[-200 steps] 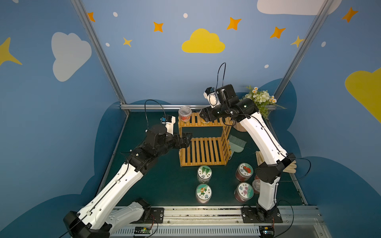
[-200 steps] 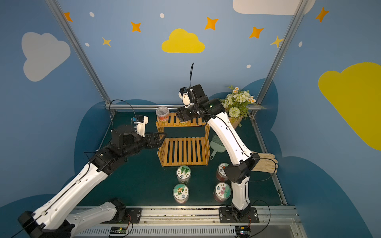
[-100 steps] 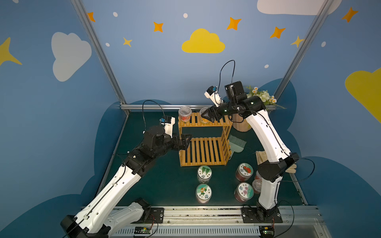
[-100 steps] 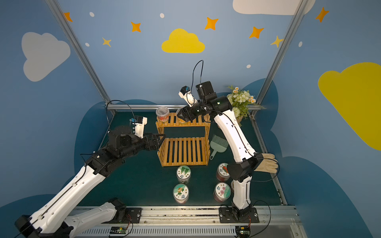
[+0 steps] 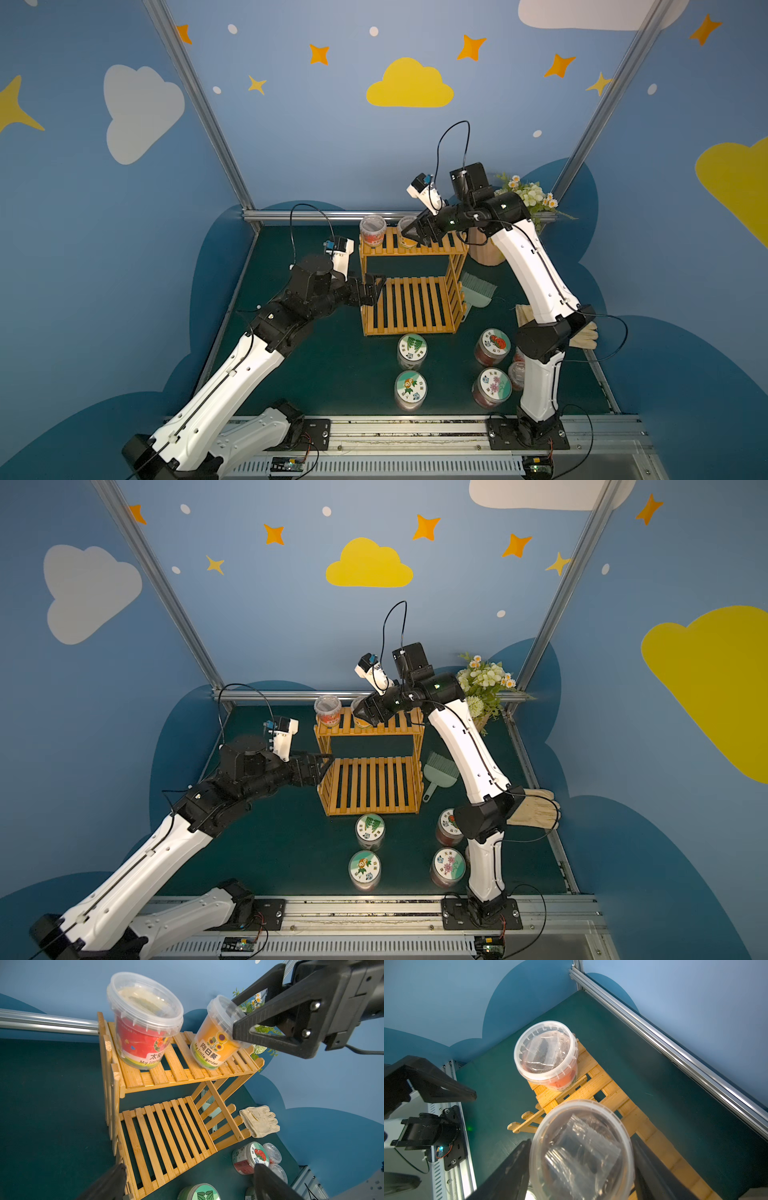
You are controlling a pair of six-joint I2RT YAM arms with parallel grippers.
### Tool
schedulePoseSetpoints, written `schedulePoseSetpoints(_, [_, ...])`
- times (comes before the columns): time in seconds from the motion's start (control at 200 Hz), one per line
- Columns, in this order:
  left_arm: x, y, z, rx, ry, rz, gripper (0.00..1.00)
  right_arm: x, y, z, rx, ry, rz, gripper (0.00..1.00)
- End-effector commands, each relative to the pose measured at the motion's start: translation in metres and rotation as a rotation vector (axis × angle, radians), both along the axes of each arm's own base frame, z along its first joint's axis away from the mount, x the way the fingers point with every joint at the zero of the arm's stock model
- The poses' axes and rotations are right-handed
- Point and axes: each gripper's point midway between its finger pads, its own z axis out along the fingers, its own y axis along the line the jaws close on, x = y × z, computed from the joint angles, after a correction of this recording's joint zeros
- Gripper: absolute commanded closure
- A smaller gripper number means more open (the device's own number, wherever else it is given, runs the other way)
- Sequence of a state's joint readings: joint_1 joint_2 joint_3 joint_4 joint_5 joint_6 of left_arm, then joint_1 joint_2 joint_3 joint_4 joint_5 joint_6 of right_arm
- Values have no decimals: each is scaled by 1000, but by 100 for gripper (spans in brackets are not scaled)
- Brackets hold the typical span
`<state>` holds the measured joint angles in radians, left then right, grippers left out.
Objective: Place the seed container on the shelf
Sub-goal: Adjust the seed jar on the shelf.
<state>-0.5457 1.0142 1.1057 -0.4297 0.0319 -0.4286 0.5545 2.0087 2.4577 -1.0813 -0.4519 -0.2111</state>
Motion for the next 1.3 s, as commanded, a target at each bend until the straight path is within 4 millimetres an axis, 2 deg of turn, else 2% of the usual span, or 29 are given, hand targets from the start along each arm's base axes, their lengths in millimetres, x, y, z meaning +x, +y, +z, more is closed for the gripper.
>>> schedulePoseSetpoints(0.0, [-3,6,-7,24,17,8,0,-5,7,1,5,-12,52,27])
schedulePoseSetpoints(0.235, [-2,4,-9,12,25,5,0,2,8,-14,-39,-32,68,25])
schedulePoseSetpoints(0.3, [-2,4,-10,12,28,5,0,2,8,-15,-43,-30,67,20])
schedulePoseSetpoints(0.385, [-1,3,-12,10,31,3,0,0,8,-6,-40,-54,56,10])
schedulePoseSetpoints(0.481, [-1,2,-10,4,33,-1,0,3,3,15,-27,-93,-13,2])
schedulePoseSetpoints(0.571, [0,0,-7,-11,28,-1,0,4,-5,28,-13,-99,-95,2])
schedulePoseSetpoints(0.701, [2,-1,0,-49,10,4,0,3,-12,28,-26,-81,-205,2])
schedulePoseSetpoints(0.916, [10,-7,13,-114,-14,11,0,-4,-4,28,35,-40,-317,2])
schedulePoseSetpoints(1.036, [12,-8,15,-114,-17,15,0,1,-6,24,44,-21,-370,2])
schedulePoseSetpoints(1.296, [10,-3,13,-112,-14,29,0,4,4,5,10,11,-361,2])
